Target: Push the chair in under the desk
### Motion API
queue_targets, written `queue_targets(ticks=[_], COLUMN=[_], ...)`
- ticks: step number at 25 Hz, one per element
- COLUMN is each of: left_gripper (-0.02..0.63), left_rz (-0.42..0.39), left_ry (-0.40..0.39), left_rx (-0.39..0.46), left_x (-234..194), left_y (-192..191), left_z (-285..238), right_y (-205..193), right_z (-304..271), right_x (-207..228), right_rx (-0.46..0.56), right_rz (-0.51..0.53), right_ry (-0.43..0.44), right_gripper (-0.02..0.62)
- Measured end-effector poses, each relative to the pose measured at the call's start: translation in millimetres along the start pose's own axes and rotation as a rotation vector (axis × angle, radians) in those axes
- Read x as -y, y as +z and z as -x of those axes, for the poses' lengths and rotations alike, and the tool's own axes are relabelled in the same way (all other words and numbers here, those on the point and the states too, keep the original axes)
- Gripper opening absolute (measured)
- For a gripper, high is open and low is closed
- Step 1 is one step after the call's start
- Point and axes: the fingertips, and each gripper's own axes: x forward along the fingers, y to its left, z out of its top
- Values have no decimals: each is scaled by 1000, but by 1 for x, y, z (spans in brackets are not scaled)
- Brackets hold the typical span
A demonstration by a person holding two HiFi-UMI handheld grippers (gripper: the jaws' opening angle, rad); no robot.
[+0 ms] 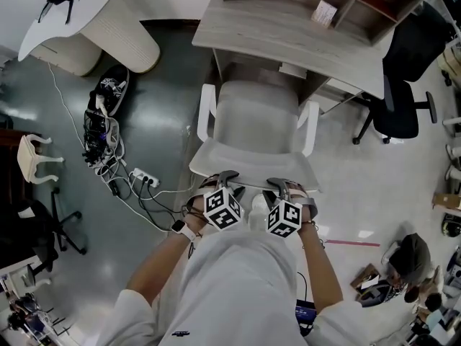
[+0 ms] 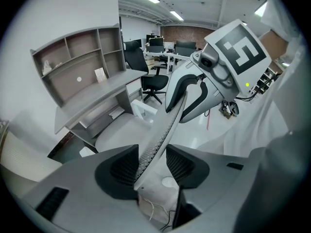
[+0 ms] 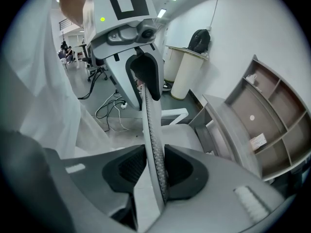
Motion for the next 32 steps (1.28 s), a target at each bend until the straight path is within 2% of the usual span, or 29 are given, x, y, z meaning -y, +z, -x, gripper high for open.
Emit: queue_targets(ticks=[5,15,23,32], left_gripper=[172,138,132,124], left_rz=[-46,-243,-262,-304], left_ry=[-2,27,36,30], left_rx=[-28,-80,-70,-90], left_x=[-18,-47,-63,-90], left_y=[10,23,38,55], left_z=[-5,-15,-22,-34], right_y=[2,8,6,7], right_z=[-5,-16,-20,-30], right_x=[20,51,76,111], right_rx=[5,9,12,9], right_rz=[0,-3,17,-17], right_ry=[-3,-9,-26,-44], right_gripper=[123,123,123,132])
